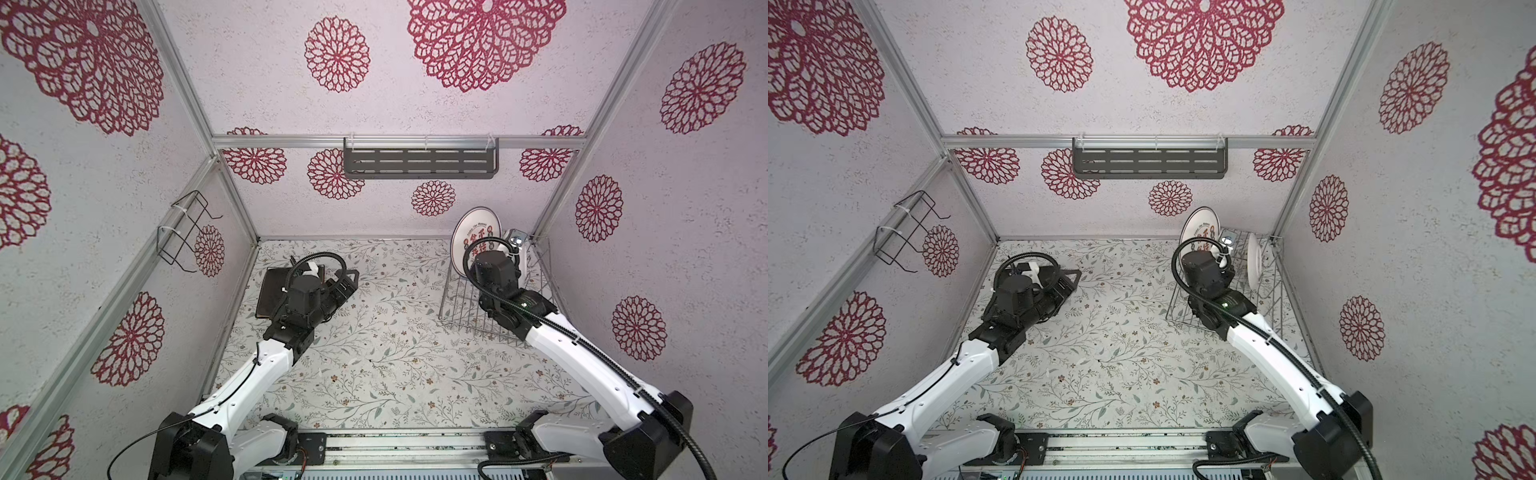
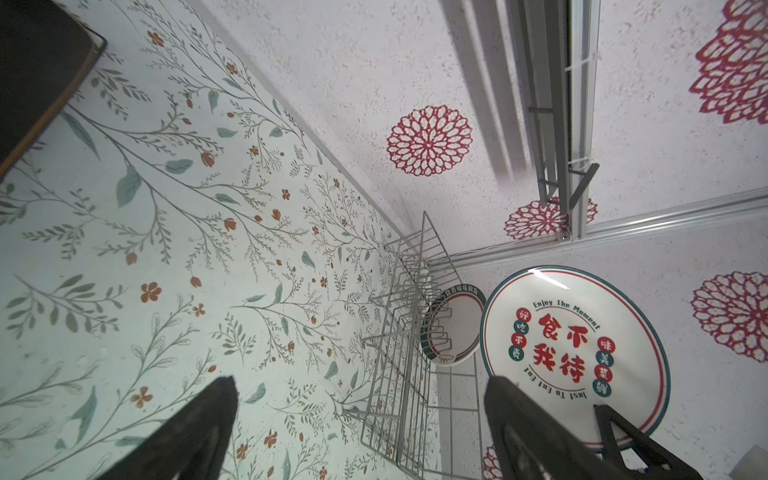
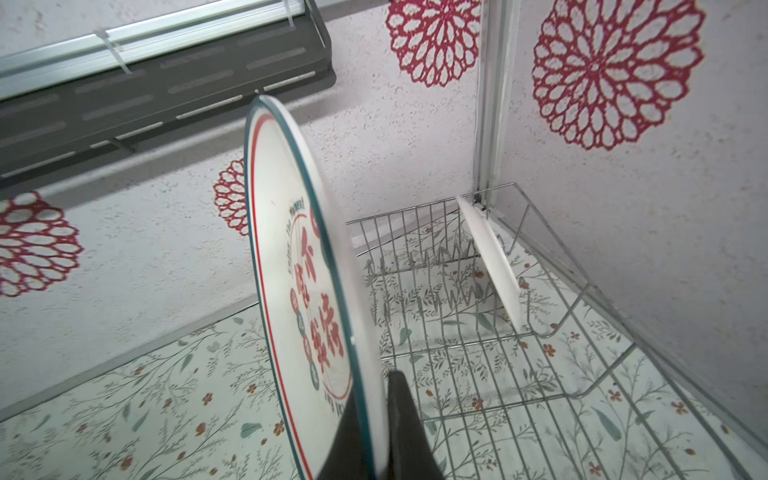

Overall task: Unload the plates from the dish rack
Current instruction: 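Carry the white plate toward the left gripper while the left reaches for it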

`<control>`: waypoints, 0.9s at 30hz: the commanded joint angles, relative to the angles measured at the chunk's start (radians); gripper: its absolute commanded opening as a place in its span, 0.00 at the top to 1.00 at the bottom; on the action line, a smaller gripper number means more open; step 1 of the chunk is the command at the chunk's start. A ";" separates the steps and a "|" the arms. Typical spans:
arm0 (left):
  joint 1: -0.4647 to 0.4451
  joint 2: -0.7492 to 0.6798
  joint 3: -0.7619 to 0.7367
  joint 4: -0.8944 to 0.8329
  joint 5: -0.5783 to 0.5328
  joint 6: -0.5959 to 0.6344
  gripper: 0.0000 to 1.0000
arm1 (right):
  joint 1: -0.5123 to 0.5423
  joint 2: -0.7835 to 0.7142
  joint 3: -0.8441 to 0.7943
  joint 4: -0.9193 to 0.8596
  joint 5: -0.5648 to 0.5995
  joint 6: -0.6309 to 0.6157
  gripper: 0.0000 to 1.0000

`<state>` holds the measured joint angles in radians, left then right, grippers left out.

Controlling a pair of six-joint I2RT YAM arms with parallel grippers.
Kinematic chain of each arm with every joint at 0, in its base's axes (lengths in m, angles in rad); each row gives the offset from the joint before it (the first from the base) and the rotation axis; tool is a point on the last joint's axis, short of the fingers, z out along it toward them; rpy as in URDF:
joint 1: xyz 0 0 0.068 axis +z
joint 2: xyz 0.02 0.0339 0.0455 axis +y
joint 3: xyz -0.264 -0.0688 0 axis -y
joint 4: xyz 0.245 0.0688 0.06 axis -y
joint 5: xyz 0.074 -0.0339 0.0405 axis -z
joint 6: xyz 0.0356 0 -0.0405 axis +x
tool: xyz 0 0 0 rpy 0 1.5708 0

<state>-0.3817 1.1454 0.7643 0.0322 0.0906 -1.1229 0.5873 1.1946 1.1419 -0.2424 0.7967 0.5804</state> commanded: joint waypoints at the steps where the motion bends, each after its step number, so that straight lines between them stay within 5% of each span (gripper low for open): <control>1: -0.062 -0.002 0.005 0.057 -0.036 -0.003 0.03 | 0.002 -0.095 -0.047 0.094 -0.112 0.098 1.00; 15: -0.184 0.071 0.044 0.202 0.020 0.021 0.03 | 0.018 -0.274 -0.273 0.222 -0.344 0.292 1.00; 27: -0.211 0.193 0.009 0.363 0.070 -0.013 0.02 | 0.074 -0.353 -0.468 0.370 -0.353 0.518 1.00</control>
<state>-0.5747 1.3075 0.7822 0.3145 0.1314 -1.1316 0.6525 0.8669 0.6708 -0.0238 0.4599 1.0122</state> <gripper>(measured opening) 0.981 0.093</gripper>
